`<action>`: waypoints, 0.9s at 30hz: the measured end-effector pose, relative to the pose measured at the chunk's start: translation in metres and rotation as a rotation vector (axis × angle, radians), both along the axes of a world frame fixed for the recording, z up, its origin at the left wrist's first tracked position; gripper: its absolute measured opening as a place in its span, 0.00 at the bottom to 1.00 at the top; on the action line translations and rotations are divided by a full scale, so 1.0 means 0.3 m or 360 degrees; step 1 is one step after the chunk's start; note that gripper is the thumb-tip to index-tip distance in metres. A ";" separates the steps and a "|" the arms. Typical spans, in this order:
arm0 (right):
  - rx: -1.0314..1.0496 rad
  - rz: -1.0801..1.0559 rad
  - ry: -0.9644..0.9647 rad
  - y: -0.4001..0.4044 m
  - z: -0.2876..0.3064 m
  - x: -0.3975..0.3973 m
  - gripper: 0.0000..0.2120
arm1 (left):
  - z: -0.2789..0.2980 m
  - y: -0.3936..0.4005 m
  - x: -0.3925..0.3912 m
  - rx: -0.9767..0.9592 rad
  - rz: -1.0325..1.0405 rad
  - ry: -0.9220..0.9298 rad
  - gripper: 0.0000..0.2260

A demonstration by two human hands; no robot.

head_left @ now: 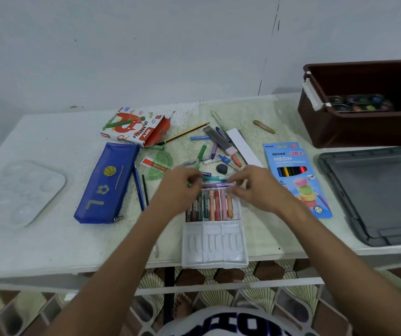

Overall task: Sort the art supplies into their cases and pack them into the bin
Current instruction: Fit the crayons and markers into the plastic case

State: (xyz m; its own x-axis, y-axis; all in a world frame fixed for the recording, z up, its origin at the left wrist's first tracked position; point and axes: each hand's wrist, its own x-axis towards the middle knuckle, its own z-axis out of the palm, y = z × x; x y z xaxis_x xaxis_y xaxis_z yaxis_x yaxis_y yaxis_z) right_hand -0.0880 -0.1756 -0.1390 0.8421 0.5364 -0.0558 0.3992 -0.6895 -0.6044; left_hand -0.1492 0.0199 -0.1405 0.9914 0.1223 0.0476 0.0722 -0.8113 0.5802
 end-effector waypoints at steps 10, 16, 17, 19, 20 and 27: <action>-0.0220 -0.0127 -0.0313 0.182 -0.040 0.204 0.13 | -0.012 0.191 0.197 0.0238 0.0040 0.0389 0.18; -0.0476 -0.0045 -0.0436 0.226 -0.009 0.196 0.11 | -0.036 0.177 0.222 0.0194 0.0043 0.0351 0.12; -0.0498 -0.0054 -0.0400 0.230 -0.003 0.200 0.12 | -0.038 0.179 0.223 0.0185 0.0044 0.0355 0.11; -0.0514 -0.0087 -0.0296 0.236 0.005 0.211 0.14 | -0.038 0.183 0.216 0.0152 0.0041 0.0358 0.10; -0.0521 -0.0102 -0.0247 0.238 0.006 0.220 0.15 | -0.036 0.184 0.209 0.0130 0.0047 0.0342 0.10; -0.0411 -0.0129 -0.0088 0.234 -0.011 0.273 0.08 | -0.033 0.195 0.146 -0.0090 0.0284 0.0039 0.07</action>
